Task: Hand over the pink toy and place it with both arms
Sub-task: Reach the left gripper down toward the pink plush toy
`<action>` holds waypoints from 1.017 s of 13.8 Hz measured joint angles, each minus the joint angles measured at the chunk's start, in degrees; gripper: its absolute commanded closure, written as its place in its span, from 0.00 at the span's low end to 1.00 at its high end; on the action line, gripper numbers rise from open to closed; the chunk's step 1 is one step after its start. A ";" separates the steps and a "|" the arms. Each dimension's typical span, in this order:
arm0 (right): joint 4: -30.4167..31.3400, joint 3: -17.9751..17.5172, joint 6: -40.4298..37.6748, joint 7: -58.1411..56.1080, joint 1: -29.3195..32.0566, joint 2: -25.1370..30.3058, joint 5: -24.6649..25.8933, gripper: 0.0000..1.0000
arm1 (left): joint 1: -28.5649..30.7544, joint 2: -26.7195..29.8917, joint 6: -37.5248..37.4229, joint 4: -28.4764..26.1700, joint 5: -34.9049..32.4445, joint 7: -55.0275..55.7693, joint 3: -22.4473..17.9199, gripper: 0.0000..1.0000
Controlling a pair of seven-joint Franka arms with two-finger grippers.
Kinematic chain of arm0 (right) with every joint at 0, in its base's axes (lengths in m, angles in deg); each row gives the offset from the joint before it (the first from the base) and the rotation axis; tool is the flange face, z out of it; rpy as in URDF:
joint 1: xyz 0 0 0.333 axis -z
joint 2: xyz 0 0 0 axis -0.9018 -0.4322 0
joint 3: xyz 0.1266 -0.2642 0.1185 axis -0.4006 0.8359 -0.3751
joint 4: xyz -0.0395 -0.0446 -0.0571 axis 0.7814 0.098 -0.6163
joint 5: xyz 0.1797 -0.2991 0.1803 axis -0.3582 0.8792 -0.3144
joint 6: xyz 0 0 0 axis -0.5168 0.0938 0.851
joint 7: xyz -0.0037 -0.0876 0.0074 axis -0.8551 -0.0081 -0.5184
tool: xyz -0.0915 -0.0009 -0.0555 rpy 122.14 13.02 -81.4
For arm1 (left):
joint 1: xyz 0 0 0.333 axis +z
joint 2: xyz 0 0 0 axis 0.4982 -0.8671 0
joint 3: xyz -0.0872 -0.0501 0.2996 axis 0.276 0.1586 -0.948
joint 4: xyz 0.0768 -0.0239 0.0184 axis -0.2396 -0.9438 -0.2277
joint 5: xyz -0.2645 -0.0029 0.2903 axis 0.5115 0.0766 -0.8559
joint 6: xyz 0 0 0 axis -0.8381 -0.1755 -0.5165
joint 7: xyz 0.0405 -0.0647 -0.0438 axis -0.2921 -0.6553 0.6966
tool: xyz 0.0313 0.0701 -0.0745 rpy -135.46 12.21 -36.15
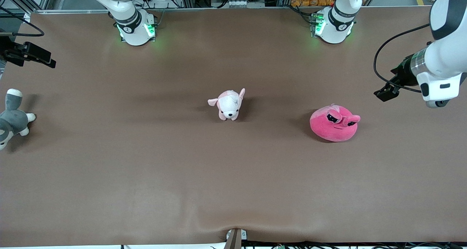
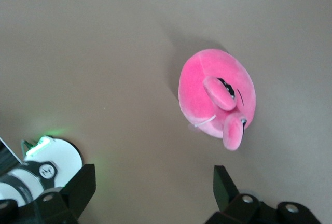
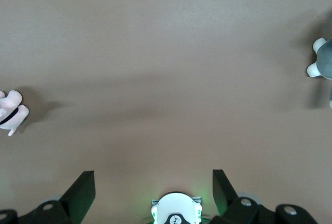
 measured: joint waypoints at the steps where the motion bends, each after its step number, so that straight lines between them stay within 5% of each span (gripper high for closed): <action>1: 0.00 0.00 0.00 0.00 0.00 0.00 0.00 0.00 | 0.01 -0.27 1.53 -1.24 0.36 2.97 0.00 0.00; 6: -0.01 0.03 -0.18 0.00 0.01 0.00 0.02 0.00 | 2.51 -0.49 11.30 -8.92 5.28 16.24 -0.04 0.00; 14: -0.03 0.16 -0.26 0.00 0.03 0.00 0.04 0.00 | 6.59 -0.52 21.26 -15.55 12.28 18.77 -0.09 0.00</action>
